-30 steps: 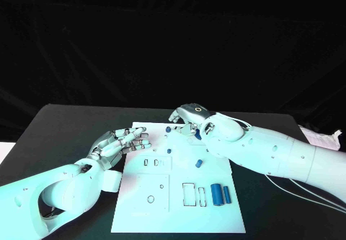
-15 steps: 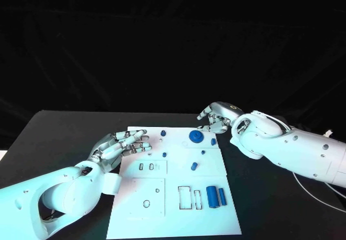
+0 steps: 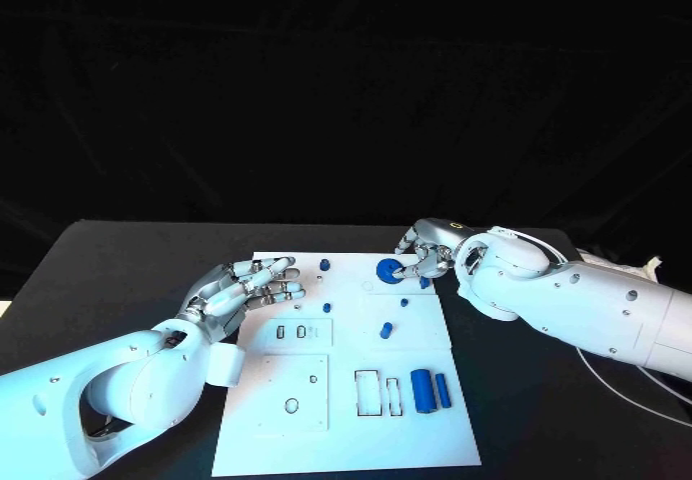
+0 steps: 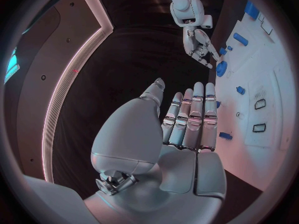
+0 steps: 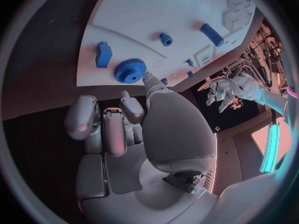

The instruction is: Assemble the parts on the task board

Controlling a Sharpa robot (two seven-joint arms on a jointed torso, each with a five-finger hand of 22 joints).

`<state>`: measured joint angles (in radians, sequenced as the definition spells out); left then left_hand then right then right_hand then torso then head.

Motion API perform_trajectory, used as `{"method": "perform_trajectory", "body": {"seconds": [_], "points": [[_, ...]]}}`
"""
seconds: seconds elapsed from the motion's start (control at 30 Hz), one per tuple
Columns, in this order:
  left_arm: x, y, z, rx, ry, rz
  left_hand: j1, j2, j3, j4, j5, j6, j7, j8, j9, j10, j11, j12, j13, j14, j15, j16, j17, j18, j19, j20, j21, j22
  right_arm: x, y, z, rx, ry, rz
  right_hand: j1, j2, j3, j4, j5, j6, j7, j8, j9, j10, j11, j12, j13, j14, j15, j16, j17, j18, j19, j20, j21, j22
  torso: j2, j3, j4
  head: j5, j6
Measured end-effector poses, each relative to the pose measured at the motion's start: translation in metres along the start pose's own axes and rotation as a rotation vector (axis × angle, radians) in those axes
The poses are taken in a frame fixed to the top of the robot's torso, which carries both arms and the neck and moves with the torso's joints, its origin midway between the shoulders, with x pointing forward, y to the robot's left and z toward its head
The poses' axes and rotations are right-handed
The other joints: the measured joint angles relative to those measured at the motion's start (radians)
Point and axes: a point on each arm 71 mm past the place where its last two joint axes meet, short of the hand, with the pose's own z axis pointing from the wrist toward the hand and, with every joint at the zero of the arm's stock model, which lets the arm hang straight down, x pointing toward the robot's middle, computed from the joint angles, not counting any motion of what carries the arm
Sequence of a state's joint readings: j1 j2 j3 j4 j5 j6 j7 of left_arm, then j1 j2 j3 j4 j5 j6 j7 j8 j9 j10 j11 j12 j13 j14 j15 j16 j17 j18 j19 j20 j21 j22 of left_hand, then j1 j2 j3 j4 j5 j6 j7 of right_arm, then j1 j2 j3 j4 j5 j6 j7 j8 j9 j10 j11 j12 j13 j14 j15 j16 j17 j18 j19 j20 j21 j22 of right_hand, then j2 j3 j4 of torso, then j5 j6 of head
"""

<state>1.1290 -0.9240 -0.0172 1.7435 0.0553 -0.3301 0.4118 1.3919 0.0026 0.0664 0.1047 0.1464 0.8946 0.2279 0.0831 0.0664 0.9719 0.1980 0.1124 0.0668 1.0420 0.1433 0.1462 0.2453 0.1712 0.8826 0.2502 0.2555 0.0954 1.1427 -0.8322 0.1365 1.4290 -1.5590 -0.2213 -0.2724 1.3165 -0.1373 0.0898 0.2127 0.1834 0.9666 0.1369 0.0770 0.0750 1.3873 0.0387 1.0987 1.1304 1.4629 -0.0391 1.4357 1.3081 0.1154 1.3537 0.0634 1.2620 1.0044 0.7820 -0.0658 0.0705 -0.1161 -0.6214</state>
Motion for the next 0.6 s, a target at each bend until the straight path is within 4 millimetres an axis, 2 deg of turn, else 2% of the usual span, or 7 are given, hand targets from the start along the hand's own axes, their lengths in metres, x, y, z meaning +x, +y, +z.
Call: {"method": "perform_trajectory", "body": {"seconds": [0.1, 0.33, 0.6], "points": [[0.000, 0.000, 0.000, 0.000, 0.000, 0.000, 0.000, 0.000, 0.000, 0.000, 0.000, 0.000, 0.000, 0.000, 0.000, 0.000, 0.000, 0.000, 0.000, 0.000, 0.000, 0.000, 0.000, 0.000, 0.000, 0.000, 0.000, 0.000, 0.006, 0.001, 0.003, 0.011, 0.016, -0.004, 0.012, 0.004, 0.000, 0.000, 0.000, 0.000, 0.000, 0.000, 0.002, 0.005, 0.005, 0.017, 0.019, 0.000, 0.000, 0.000, 0.000, 0.000, 0.003, 0.003, 0.005, 0.006, 0.000, -0.0002, 0.0004, 0.002, -0.002], [0.000, 0.000, 0.001, 0.000, -0.002, -0.001, 0.000, 0.000, 0.000, 0.000, 0.000, 0.000, 0.000, 0.000, 0.000, 0.000, 0.000, 0.000, 0.000, 0.000, 0.000, 0.000, -0.001, 0.000, 0.000, 0.000, 0.000, 0.000, 0.013, 0.001, 0.008, 0.028, 0.030, -0.011, 0.028, 0.020, 0.003, 0.003, 0.005, 0.000, 0.000, 0.004, 0.003, 0.005, 0.005, 0.040, 0.048, 0.000, 0.000, 0.005, 0.000, 0.000, 0.003, 0.003, 0.011, 0.014, 0.000, -0.0002, 0.0000, 0.006, -0.006], [-0.001, 0.000, 0.001, 0.000, -0.004, 0.000, 0.000, 0.000, 0.000, 0.000, 0.000, 0.000, 0.000, 0.004, 0.000, 0.000, 0.000, 0.000, 0.000, 0.000, 0.000, 0.000, -0.001, 0.000, 0.000, 0.000, 0.000, -0.001, 0.014, 0.005, 0.009, 0.028, 0.028, -0.011, 0.028, 0.020, 0.003, 0.003, 0.011, 0.000, 0.000, 0.004, 0.004, 0.013, 0.005, 0.047, 0.059, 0.000, 0.000, 0.005, 0.000, 0.000, 0.003, 0.003, 0.012, 0.018, 0.000, -0.0002, -0.0025, 0.007, -0.007]]}}
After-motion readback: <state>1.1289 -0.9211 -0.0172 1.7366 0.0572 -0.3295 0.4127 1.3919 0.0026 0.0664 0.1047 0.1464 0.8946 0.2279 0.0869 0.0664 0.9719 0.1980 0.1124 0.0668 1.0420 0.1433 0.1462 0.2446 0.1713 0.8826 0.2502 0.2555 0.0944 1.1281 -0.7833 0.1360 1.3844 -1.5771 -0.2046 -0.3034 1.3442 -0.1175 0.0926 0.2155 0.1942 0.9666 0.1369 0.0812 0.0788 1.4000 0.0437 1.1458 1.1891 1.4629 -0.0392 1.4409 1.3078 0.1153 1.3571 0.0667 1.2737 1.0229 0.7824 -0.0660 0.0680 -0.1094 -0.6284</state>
